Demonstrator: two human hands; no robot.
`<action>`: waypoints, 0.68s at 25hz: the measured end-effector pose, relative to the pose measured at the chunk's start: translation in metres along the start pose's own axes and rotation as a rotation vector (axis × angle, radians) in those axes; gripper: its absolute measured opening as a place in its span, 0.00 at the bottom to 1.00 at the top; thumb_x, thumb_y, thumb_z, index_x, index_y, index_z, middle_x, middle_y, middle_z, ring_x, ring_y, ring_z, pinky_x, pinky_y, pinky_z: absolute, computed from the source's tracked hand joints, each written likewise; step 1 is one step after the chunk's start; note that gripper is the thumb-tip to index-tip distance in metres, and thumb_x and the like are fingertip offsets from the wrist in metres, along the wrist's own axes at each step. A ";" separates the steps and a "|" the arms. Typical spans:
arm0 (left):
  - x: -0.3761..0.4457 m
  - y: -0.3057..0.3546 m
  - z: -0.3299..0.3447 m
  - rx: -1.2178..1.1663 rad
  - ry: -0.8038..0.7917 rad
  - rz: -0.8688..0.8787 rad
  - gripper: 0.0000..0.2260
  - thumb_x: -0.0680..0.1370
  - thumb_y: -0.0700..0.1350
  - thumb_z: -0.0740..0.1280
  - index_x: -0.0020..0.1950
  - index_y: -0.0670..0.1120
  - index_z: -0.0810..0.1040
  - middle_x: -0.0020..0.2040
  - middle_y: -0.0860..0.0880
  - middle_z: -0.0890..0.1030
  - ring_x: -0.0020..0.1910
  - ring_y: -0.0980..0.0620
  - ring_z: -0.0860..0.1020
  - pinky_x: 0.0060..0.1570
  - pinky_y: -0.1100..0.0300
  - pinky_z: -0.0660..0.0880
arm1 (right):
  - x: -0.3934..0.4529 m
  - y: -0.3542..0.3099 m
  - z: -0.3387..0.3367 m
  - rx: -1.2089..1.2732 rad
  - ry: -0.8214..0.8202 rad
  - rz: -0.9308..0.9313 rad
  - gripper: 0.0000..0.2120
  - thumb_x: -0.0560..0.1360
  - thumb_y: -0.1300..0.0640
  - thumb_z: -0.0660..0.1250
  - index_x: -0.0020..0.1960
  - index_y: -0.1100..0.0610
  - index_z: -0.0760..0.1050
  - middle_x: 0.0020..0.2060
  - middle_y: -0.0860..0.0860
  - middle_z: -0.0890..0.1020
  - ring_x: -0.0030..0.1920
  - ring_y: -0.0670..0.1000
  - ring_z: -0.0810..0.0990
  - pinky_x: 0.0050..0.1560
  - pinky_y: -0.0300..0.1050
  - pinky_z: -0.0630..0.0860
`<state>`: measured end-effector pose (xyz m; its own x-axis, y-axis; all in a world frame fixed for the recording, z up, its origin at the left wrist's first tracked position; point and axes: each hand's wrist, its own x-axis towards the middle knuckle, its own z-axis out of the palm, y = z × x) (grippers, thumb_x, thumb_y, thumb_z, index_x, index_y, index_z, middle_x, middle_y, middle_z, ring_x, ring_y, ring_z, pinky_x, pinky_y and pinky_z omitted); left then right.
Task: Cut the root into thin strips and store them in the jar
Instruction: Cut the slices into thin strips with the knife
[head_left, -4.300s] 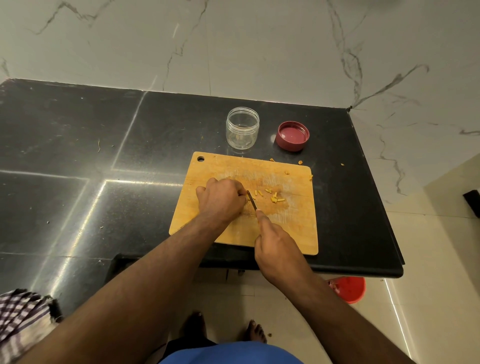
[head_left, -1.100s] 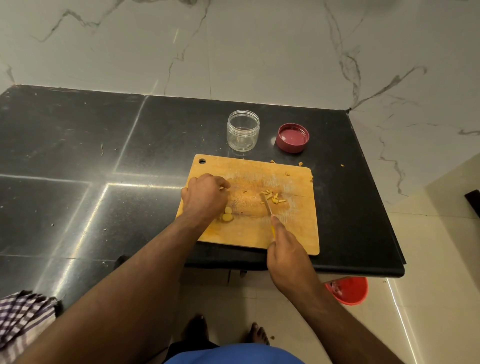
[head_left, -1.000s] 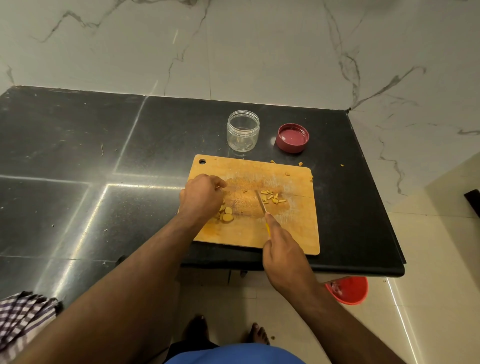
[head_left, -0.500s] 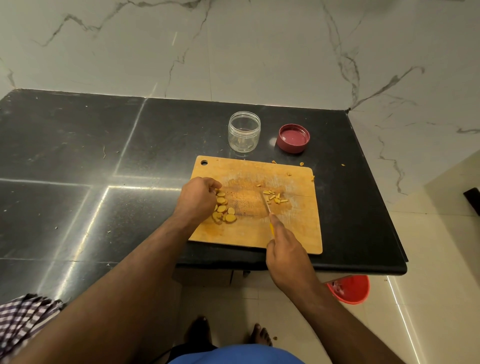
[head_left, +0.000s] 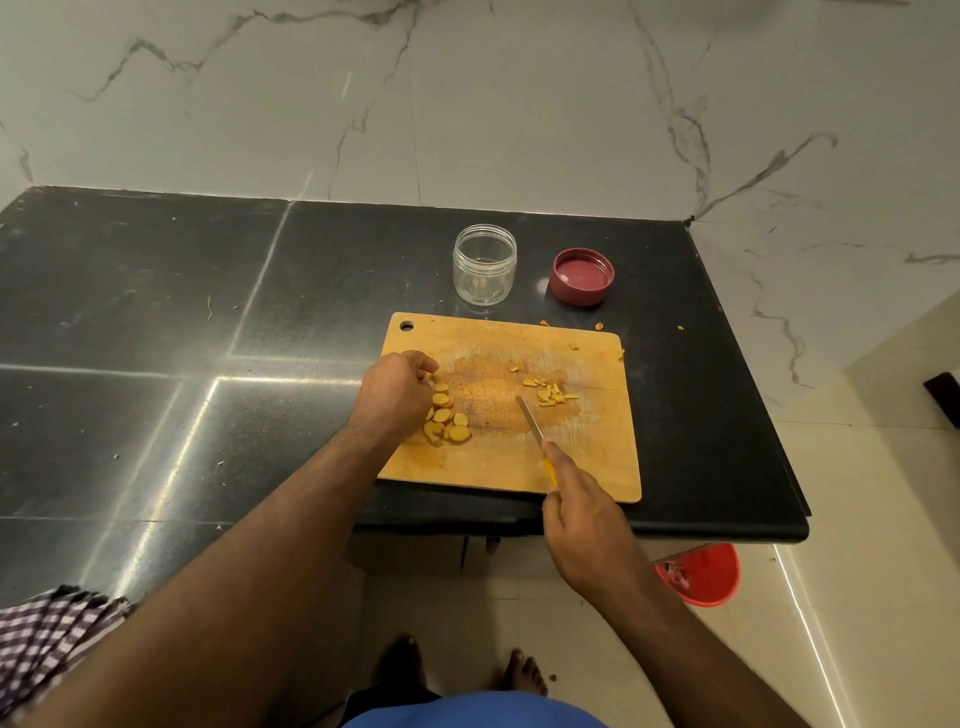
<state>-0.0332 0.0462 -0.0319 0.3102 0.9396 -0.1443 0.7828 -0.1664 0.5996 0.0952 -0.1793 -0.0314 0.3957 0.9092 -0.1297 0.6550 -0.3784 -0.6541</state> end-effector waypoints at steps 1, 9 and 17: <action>-0.001 0.000 -0.001 -0.002 0.006 -0.009 0.14 0.82 0.39 0.64 0.66 0.48 0.79 0.61 0.49 0.81 0.50 0.55 0.75 0.34 0.68 0.69 | 0.000 0.000 0.000 0.004 -0.003 0.006 0.25 0.83 0.56 0.55 0.79 0.47 0.55 0.61 0.49 0.74 0.50 0.45 0.74 0.53 0.42 0.75; -0.005 0.001 -0.006 -0.011 0.048 -0.028 0.13 0.83 0.40 0.63 0.66 0.47 0.78 0.60 0.48 0.82 0.49 0.55 0.75 0.37 0.68 0.70 | 0.002 -0.007 -0.002 0.043 -0.016 -0.022 0.25 0.83 0.56 0.55 0.79 0.48 0.56 0.60 0.47 0.73 0.51 0.43 0.73 0.51 0.38 0.71; -0.006 0.000 -0.007 0.013 0.016 -0.011 0.15 0.82 0.43 0.66 0.68 0.47 0.77 0.60 0.47 0.82 0.47 0.56 0.75 0.43 0.65 0.74 | 0.002 -0.009 0.000 0.046 -0.041 -0.017 0.25 0.83 0.55 0.55 0.79 0.47 0.55 0.61 0.48 0.74 0.51 0.44 0.73 0.48 0.37 0.68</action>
<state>-0.0390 0.0427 -0.0252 0.2931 0.9461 -0.1377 0.7928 -0.1600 0.5881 0.0899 -0.1745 -0.0261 0.3574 0.9222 -0.1479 0.6311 -0.3552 -0.6896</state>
